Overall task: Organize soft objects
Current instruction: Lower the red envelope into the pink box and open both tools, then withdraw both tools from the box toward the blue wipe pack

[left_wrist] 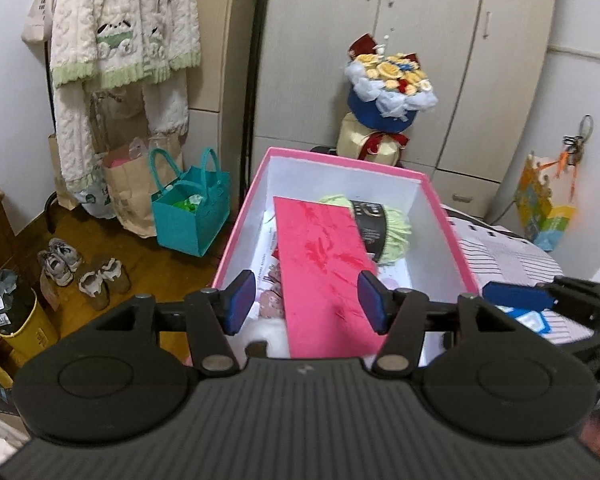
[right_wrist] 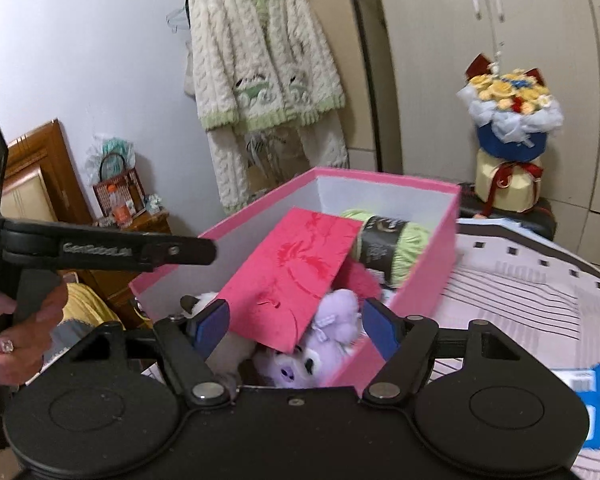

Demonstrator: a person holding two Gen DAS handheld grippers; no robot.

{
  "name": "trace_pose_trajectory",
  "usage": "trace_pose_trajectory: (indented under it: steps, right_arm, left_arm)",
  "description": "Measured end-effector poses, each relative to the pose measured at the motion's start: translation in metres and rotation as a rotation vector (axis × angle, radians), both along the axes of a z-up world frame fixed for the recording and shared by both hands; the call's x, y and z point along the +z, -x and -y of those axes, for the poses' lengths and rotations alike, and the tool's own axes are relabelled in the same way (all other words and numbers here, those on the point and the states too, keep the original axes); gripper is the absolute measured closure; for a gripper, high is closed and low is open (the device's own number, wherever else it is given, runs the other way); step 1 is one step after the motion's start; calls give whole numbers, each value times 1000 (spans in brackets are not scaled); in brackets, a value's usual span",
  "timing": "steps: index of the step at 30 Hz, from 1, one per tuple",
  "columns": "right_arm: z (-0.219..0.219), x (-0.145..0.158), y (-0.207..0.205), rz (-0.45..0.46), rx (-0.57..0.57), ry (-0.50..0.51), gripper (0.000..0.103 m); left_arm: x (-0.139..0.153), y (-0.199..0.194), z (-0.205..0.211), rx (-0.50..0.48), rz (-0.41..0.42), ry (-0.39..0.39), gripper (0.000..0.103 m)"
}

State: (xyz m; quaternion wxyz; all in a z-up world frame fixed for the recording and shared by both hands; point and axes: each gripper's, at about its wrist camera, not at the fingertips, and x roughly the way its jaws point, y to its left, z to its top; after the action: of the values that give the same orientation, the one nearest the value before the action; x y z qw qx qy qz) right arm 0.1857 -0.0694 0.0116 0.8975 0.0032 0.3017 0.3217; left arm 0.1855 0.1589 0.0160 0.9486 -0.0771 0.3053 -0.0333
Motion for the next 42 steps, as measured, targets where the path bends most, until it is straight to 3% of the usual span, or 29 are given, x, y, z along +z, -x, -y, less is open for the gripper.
trace_pose_trajectory:
  steps: [12,23,33,38,42]
  right_arm:
    - [55,45,66,149,-50,64,23]
    - [113,59,115,231,-70,133,19]
    - [168,33,104,232,-133,179,17]
    - [186,6,79,199,-129,191,17]
    - [194,-16,53,178,-115,189,17]
  left_arm:
    - [41,68,37,-157,82,-11,42]
    - [63,108,98,-354,142,4,37]
    - [36,78,170,-463,88,30,31]
    - [16,54,183,-420,64,130,31]
    - [-2,33,203,-396,39,115,34]
